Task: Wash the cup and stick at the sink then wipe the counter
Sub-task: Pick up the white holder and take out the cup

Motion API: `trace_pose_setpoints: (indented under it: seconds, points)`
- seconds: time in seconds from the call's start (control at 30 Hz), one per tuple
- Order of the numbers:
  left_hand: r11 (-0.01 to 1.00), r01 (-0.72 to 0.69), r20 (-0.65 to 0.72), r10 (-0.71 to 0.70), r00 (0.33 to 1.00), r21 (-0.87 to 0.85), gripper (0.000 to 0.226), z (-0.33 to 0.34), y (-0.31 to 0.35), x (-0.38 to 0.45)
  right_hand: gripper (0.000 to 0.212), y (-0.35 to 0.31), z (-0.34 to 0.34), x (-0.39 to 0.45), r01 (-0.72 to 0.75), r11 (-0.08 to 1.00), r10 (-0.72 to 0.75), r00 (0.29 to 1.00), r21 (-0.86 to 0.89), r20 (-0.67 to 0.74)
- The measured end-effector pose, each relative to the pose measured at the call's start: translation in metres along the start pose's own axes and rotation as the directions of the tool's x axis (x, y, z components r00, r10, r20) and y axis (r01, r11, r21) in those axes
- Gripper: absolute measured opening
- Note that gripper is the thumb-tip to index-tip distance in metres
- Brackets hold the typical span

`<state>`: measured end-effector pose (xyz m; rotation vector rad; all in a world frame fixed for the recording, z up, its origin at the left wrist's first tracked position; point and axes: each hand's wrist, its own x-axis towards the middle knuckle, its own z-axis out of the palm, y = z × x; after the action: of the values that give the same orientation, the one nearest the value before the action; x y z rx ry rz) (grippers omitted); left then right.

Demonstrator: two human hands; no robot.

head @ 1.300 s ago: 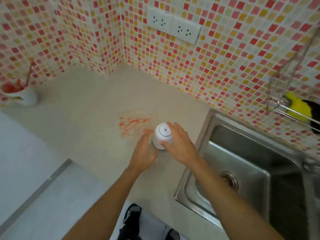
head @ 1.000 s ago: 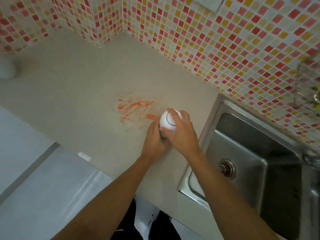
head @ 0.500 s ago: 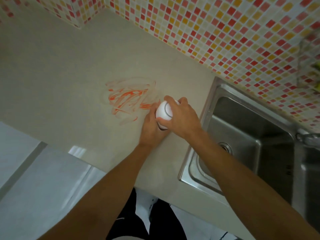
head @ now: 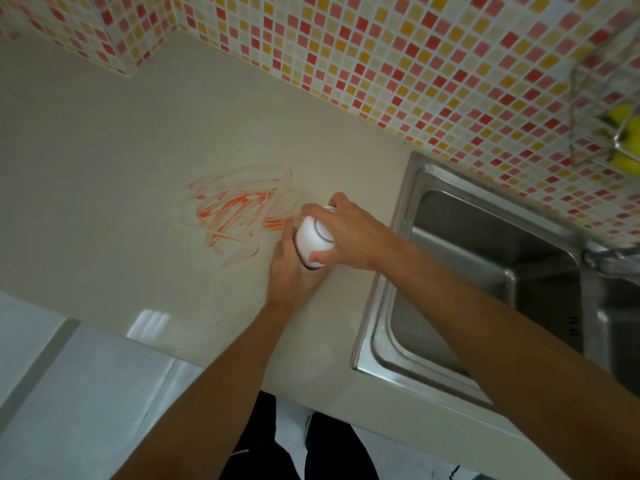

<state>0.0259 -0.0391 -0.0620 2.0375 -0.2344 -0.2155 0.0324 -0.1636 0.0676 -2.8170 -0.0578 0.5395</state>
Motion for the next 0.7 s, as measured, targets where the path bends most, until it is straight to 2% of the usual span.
trace_pose_setpoints:
  seconds: [0.17,0.3,0.4,0.47,0.53,0.6,0.63,0.7]
  points:
    - [0.997,0.015,0.066,-0.010,0.998,-0.075,0.096,-0.003,-0.001,0.000,0.067,0.001,-0.006,0.002,0.122,0.984,-0.113,0.990,-0.128,0.079]
    - [0.999,0.015,0.053,-0.013,0.998,-0.029,0.108,-0.002,0.000,0.000,0.069,0.005,-0.029,-0.002,0.162,0.979,-0.150,0.984,-0.126,0.097]
    - [0.999,-0.027,0.018,0.027,0.999,0.027,0.104,-0.002,0.000,0.000,0.068,0.004,-0.051,-0.009,0.175,0.975,-0.166,0.983,-0.138,0.074]
    - [0.999,-0.017,0.020,0.017,1.000,0.028,0.103,-0.004,0.001,-0.001,0.070,0.006,-0.072,-0.017,0.150,0.986,-0.150,0.989,-0.069,0.007]
    - [1.000,0.004,0.042,-0.005,0.999,0.026,0.105,-0.003,0.001,0.000,0.073,0.015,-0.094,-0.026,0.089,0.995,-0.082,0.985,0.036,-0.152]
    - [0.999,-0.008,0.045,0.006,0.999,0.041,0.105,-0.003,0.000,0.000,0.076,0.033,-0.101,-0.030,-0.018,0.986,0.072,0.943,0.167,-0.324]
    - [0.999,-0.011,0.042,0.010,0.999,0.043,0.104,-0.003,0.001,0.000,0.078,0.042,-0.098,-0.030,-0.081,0.961,0.179,0.910,0.265,-0.373]
    - [1.000,-0.003,0.036,0.002,0.999,0.029,0.104,-0.003,0.002,0.000,0.081,0.062,-0.080,-0.023,-0.152,0.837,0.383,0.849,0.526,-0.365]
